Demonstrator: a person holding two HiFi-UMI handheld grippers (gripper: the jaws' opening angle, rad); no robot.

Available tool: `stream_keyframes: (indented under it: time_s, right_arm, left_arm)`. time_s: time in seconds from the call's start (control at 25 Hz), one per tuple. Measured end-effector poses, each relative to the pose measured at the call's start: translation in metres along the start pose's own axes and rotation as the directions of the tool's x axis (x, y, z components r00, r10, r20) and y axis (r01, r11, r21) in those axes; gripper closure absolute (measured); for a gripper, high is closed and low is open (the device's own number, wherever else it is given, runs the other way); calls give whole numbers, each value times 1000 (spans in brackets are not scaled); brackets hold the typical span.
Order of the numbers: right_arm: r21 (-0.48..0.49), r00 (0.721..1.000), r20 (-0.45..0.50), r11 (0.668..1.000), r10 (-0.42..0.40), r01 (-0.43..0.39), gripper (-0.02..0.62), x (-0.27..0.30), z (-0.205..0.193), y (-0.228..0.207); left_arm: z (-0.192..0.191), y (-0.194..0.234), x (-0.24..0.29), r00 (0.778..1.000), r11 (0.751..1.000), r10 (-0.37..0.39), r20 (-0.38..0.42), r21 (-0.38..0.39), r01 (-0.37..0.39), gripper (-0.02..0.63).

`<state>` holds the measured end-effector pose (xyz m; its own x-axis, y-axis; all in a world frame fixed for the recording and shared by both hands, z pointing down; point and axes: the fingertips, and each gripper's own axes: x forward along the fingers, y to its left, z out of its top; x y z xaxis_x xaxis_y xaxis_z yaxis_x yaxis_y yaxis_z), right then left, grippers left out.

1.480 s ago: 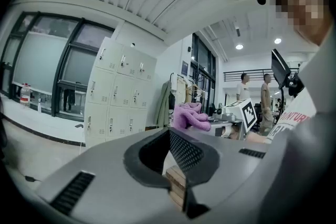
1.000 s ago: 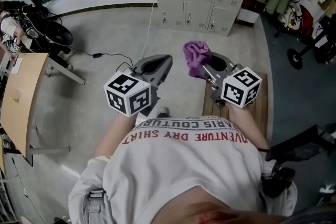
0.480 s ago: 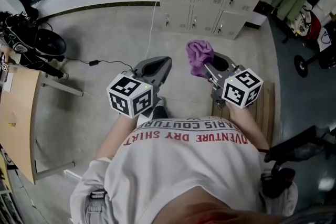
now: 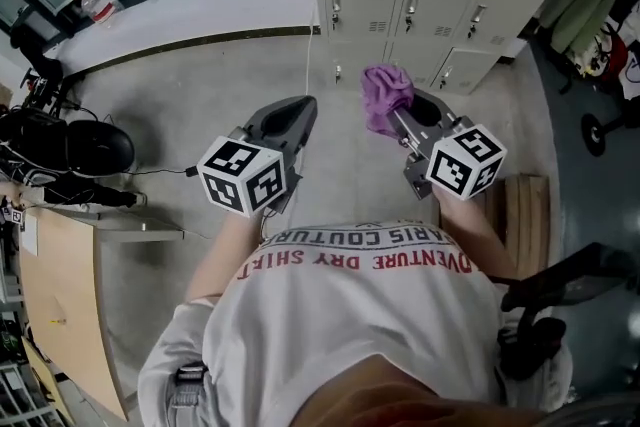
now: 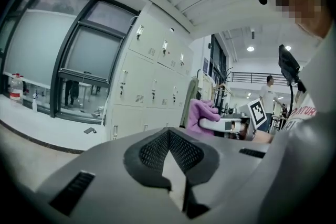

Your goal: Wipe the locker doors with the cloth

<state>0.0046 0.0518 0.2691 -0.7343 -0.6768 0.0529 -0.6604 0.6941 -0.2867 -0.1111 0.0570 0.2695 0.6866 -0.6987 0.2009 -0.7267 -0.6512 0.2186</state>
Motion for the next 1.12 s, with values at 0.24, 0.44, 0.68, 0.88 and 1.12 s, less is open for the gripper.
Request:
stream_keyframes:
  time_s: [0.24,0.44,0.68,0.88,1.12]
  right_arm:
    - [-47,999,33,999,-19,20,534,56,12,-40]
    - [-12,1000,-14,1000,-28,28,534,95,0,-94]
    - [0,999,-20,999,-32,32,534,144,20,-169]
    - [-21,1000,-19,1000,1,-1,534,176,38,-202]
    - [-43,999,44,999,10,-9,534,238,74,-252]
  left_arm:
    - [9,56,53,999,999,-38,3,0,38,606]
    - [-2,97,104,998,999,-23,-50,-45,21,606]
    - [21,147,171,999,998,-2,-46,-61,-1,606]
    - [47,171,209,1000,999,16,4,-45,-16,606]
    - [71,225,256,999,999,23,23,-29,-23,606]
